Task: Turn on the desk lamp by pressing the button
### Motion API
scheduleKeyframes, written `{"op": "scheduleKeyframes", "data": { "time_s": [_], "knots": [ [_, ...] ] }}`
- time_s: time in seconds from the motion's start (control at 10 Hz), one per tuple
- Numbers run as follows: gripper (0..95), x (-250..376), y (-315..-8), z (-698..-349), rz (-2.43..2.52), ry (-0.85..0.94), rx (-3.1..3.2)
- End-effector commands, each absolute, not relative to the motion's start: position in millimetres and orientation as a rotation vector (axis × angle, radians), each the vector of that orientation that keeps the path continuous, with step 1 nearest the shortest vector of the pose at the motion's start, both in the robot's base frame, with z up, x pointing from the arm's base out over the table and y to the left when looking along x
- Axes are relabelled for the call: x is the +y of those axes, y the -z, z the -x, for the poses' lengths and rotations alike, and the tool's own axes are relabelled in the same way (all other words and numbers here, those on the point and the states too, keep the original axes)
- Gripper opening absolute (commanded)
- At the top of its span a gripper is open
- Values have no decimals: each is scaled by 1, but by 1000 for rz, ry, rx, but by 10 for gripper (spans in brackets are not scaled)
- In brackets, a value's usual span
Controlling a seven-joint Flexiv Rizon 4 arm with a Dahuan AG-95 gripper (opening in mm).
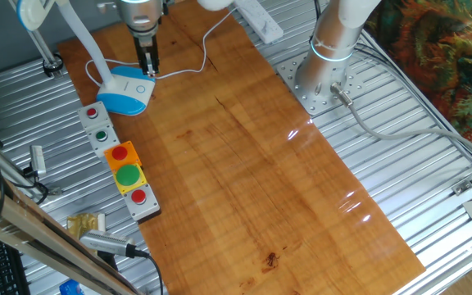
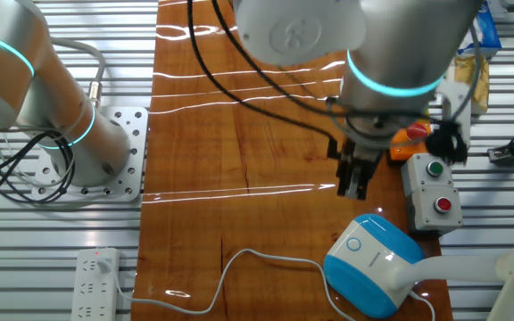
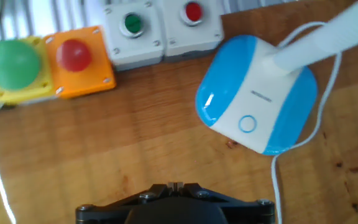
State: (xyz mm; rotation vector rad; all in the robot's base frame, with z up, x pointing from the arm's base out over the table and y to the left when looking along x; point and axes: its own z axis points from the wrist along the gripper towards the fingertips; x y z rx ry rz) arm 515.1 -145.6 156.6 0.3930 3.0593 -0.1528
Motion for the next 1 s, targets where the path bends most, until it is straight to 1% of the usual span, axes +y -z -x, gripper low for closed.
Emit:
{"op": "scheduleKeyframes", "data": {
  "time_s": [0.1, 0.4, 0.6, 1.0],
  "knots": [
    [0, -156, -159, -516, -394, 170, 3068],
    [0, -181, -163, -516, -395, 174, 3071],
    [0, -202, -154, -512, -394, 163, 3068],
    [0, -214, -140, -508, -393, 157, 3063]
  ]
}}
